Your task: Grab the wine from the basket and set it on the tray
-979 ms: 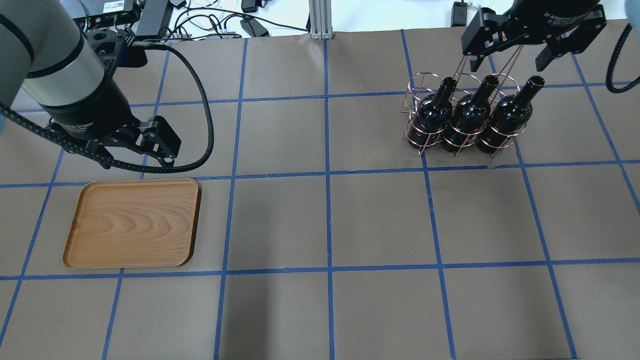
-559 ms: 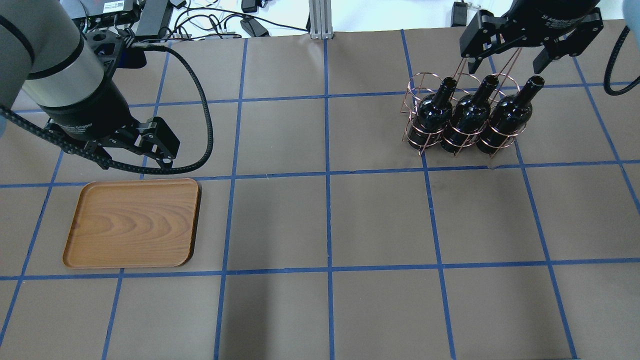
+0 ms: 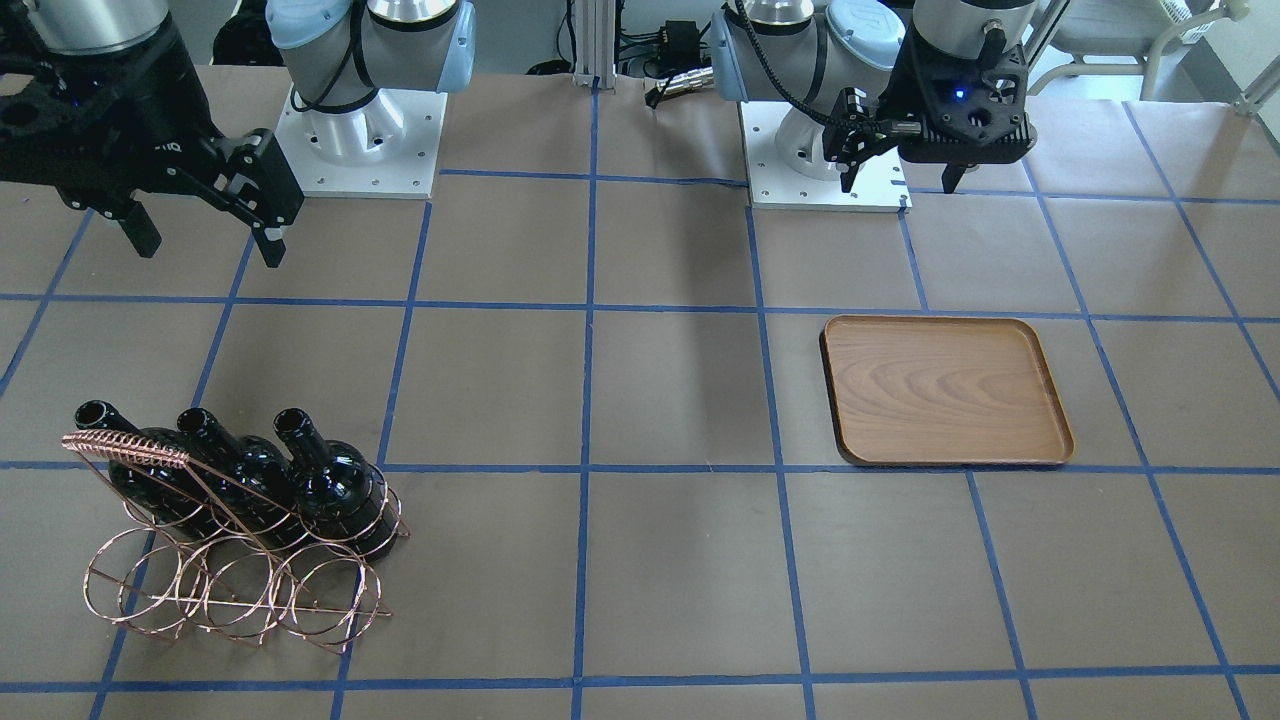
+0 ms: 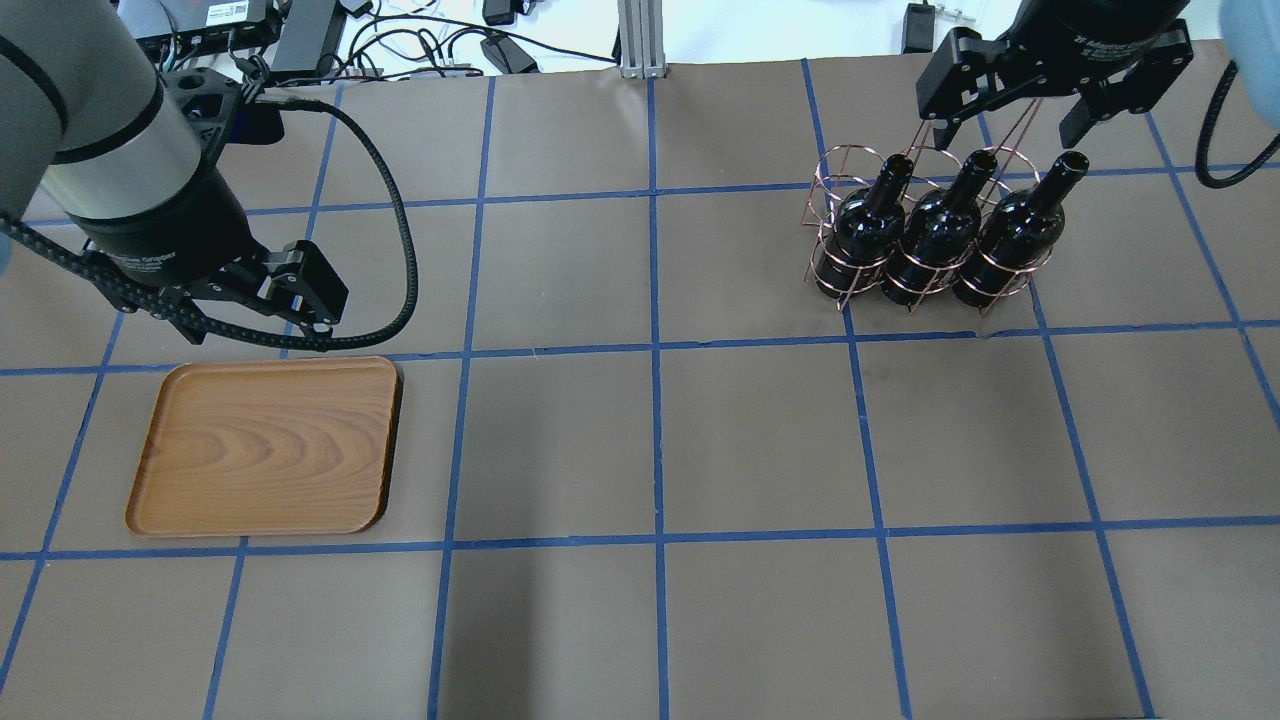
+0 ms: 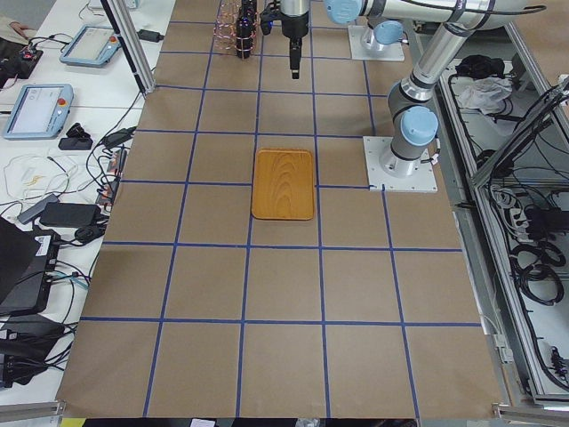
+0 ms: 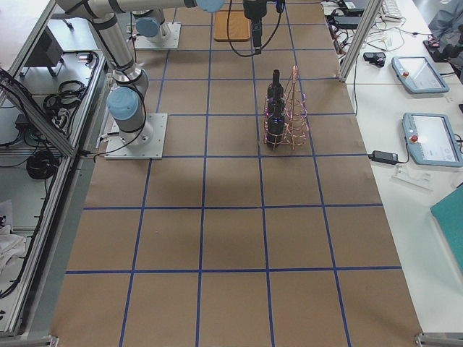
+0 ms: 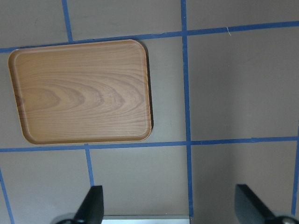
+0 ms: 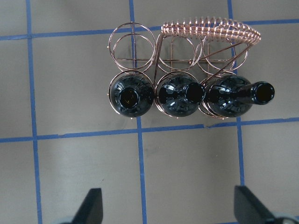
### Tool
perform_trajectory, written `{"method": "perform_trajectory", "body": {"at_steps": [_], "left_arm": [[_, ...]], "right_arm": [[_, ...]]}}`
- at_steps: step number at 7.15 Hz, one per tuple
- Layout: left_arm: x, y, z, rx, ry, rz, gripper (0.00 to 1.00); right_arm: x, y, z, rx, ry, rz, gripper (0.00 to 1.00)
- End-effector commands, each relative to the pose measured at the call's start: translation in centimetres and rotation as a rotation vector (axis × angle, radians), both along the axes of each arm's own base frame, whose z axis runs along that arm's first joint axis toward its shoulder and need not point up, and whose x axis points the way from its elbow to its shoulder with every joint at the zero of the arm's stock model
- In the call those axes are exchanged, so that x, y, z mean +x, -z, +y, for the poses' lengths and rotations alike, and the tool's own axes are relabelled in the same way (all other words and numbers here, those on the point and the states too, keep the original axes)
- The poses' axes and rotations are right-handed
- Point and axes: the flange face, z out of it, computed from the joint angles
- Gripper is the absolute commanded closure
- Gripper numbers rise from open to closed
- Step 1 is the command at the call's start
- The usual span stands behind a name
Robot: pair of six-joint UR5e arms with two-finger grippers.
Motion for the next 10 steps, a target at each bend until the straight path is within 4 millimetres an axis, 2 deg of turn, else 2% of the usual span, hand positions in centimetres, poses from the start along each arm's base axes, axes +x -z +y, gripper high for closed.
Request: {"method": "perform_trajectory", "body": {"at_steps": [1, 2, 5, 7, 9, 10], "left_arm": [[0.0, 0.1, -0.1, 0.0, 0.001, -0.002, 0.0], [-0.1, -0.1, -0.2, -0.009, 0.001, 0.001, 0.0], [0.1, 0.0, -0.3, -0.006, -0.001, -0.002, 0.0], [0.1, 0.0, -0.4, -0.008, 0.001, -0.002, 0.0], [0.1, 0.0, -0.4, -0.008, -0.001, -0.001, 0.0], [0.2, 0.1, -0.4, -0.006, -0.001, 0.0, 0.0]], "right_arm": [[-2.7, 4.2, -4.9, 0.01, -0.026, 0.004, 0.0], [-3.9, 6.2, -6.8, 0.022, -0.014, 0.002, 0.0], [-4.6, 11.4, -10.2, 0.06, -0.008, -0.005, 0.04], [-4.4, 12.7, -10.2, 0.089, 0.001, -0.008, 0.08], [-4.7, 13.3, -10.4, 0.104, 0.004, -0.006, 0.22], [-4.5, 13.5, -10.3, 0.112, 0.001, -0.006, 0.35]]}}
